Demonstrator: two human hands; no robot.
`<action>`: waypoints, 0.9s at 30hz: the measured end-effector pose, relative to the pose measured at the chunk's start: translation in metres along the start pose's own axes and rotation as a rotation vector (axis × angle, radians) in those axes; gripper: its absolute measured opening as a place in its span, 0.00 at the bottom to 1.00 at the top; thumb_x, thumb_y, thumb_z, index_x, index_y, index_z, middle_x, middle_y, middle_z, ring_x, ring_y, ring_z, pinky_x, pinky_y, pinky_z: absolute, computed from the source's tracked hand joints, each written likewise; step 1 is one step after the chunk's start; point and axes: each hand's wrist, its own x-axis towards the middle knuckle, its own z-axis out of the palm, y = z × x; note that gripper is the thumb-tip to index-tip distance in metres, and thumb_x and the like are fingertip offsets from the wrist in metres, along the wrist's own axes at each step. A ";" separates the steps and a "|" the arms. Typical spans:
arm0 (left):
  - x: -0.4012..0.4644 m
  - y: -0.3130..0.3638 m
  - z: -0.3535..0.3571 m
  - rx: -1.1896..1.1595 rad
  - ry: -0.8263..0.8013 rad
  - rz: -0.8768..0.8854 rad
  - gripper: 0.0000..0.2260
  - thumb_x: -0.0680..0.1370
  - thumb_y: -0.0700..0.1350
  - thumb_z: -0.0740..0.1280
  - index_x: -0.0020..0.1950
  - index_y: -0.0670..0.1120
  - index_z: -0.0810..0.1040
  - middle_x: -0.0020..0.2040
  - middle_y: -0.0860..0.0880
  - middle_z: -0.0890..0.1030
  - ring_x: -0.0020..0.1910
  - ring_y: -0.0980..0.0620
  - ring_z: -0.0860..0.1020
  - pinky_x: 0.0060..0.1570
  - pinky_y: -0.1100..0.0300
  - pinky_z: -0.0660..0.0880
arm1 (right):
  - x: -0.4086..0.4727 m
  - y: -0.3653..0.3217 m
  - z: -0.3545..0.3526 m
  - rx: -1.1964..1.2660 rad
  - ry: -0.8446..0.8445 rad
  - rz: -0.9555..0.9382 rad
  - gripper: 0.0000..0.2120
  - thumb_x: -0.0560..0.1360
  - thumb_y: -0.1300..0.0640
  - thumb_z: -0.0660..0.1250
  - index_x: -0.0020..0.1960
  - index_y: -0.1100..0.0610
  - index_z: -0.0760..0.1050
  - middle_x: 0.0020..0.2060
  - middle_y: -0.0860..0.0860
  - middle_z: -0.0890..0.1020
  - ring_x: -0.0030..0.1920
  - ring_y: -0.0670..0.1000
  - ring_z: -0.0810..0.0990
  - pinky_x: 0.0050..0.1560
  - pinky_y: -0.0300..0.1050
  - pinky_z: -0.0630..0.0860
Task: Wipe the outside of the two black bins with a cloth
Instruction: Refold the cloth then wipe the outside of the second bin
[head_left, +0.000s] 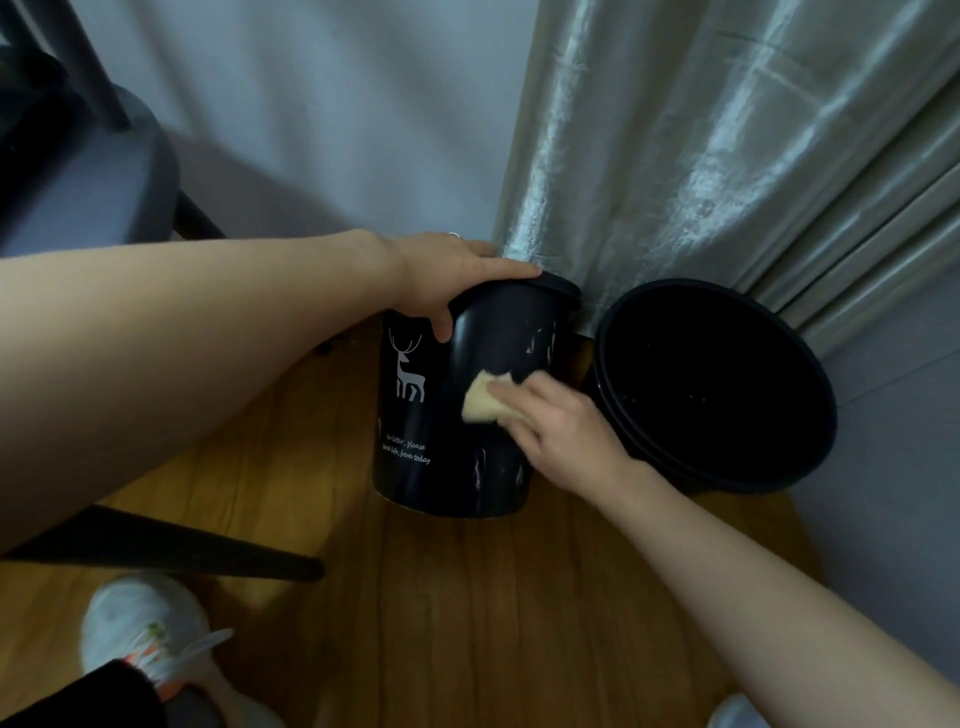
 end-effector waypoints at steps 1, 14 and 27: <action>0.001 -0.001 0.000 -0.006 -0.001 -0.001 0.54 0.66 0.42 0.80 0.78 0.62 0.46 0.63 0.46 0.70 0.58 0.41 0.73 0.55 0.52 0.70 | -0.009 -0.001 0.002 0.001 -0.058 -0.052 0.15 0.78 0.56 0.65 0.64 0.57 0.76 0.44 0.54 0.75 0.41 0.53 0.76 0.37 0.52 0.80; 0.000 0.001 0.000 -0.012 -0.003 -0.017 0.54 0.66 0.42 0.80 0.78 0.63 0.47 0.65 0.46 0.69 0.60 0.41 0.73 0.56 0.50 0.70 | -0.018 -0.006 0.011 -0.009 -0.036 -0.014 0.17 0.76 0.57 0.66 0.64 0.58 0.76 0.46 0.54 0.76 0.41 0.52 0.78 0.38 0.49 0.81; 0.000 0.001 0.002 -0.055 0.023 -0.022 0.51 0.67 0.45 0.79 0.78 0.61 0.48 0.66 0.47 0.69 0.60 0.43 0.72 0.51 0.60 0.63 | -0.029 -0.013 0.017 0.073 0.065 0.089 0.16 0.74 0.59 0.73 0.60 0.60 0.77 0.48 0.54 0.80 0.45 0.52 0.80 0.45 0.49 0.81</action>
